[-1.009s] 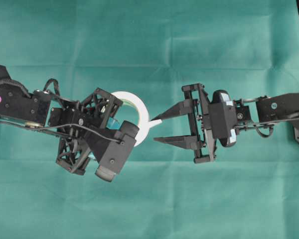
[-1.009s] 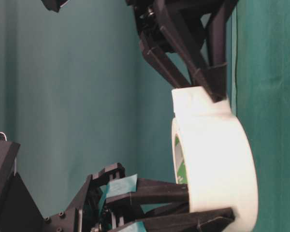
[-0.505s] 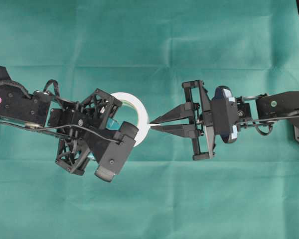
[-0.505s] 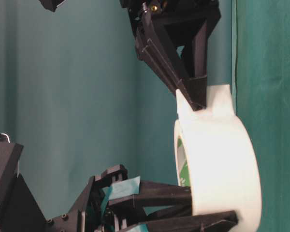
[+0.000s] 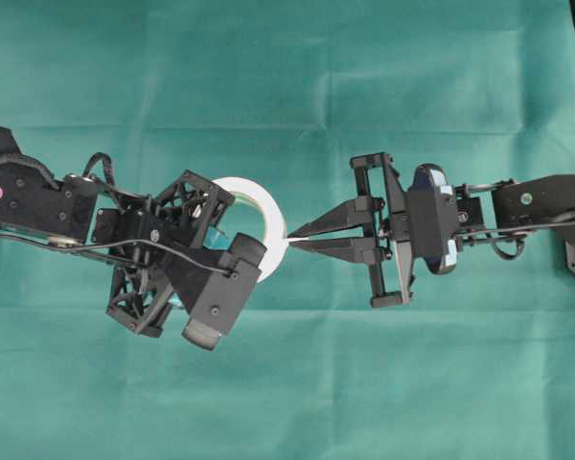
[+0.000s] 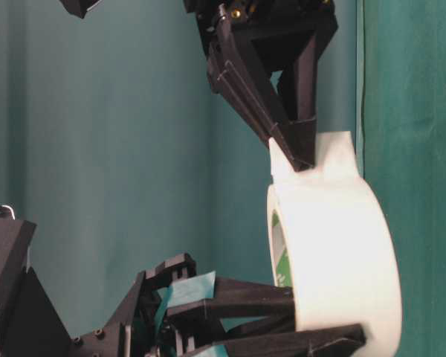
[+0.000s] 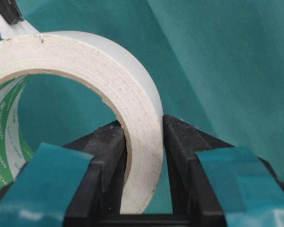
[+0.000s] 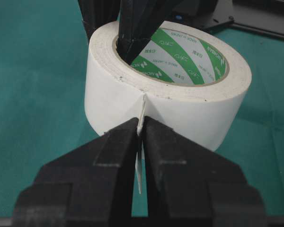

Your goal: Peel off the duct tape with your right arm.

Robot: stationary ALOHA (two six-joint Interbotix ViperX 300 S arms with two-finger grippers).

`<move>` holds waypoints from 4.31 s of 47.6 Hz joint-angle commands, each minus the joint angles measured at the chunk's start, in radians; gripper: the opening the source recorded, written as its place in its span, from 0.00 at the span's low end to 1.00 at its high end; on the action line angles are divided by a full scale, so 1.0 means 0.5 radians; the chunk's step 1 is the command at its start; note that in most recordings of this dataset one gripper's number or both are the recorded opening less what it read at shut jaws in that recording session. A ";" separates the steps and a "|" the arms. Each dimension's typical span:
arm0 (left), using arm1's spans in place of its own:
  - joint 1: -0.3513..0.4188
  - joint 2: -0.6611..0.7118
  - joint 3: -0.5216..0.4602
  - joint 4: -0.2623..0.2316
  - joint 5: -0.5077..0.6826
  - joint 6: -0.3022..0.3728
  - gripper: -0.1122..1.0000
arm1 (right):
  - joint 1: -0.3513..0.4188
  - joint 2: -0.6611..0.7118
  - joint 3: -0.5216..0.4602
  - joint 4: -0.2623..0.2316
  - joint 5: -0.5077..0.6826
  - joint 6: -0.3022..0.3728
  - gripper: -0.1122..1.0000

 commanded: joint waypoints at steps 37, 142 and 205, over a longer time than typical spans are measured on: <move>0.196 -0.028 0.018 0.003 0.080 -0.221 0.29 | 0.037 -0.031 -0.012 0.015 -0.031 0.003 0.03; 0.457 -0.025 0.040 0.006 0.206 -0.635 0.29 | 0.295 -0.009 -0.249 0.359 0.114 0.003 0.03; 0.595 0.129 -0.132 0.015 0.561 -0.884 0.29 | 0.439 0.028 -0.374 0.359 0.104 0.000 0.03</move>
